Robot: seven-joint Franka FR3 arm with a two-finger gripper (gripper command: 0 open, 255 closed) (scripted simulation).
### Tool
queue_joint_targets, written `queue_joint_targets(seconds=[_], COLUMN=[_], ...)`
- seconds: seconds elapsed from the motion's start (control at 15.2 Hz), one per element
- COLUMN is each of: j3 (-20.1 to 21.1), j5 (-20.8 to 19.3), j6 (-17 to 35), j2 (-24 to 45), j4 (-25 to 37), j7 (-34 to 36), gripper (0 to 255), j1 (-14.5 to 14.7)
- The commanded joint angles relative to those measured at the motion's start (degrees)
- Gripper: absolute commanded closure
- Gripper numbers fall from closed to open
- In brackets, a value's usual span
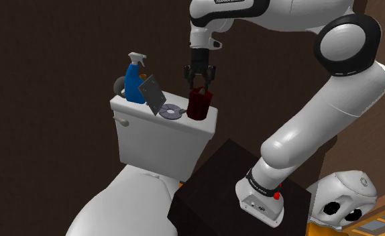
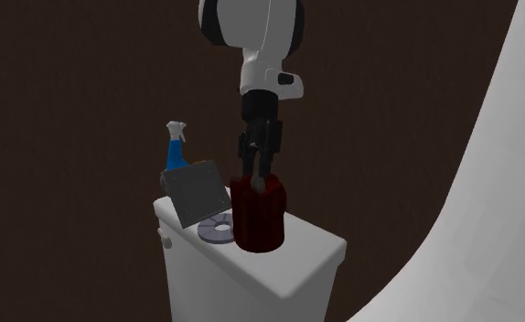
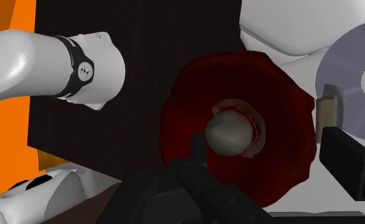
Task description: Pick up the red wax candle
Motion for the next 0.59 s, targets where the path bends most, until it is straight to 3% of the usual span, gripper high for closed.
queue_joint_targets(seconds=[0.0,0.53], j3=[-0.05,-0.18], j5=[0.00,0.08], j6=[-1.60,-6.27], j2=[-0.09,-0.31], j4=[1.53,6.01], j7=[0.16,0.70], gripper=[255,255], j1=[-0.03,-0.11])
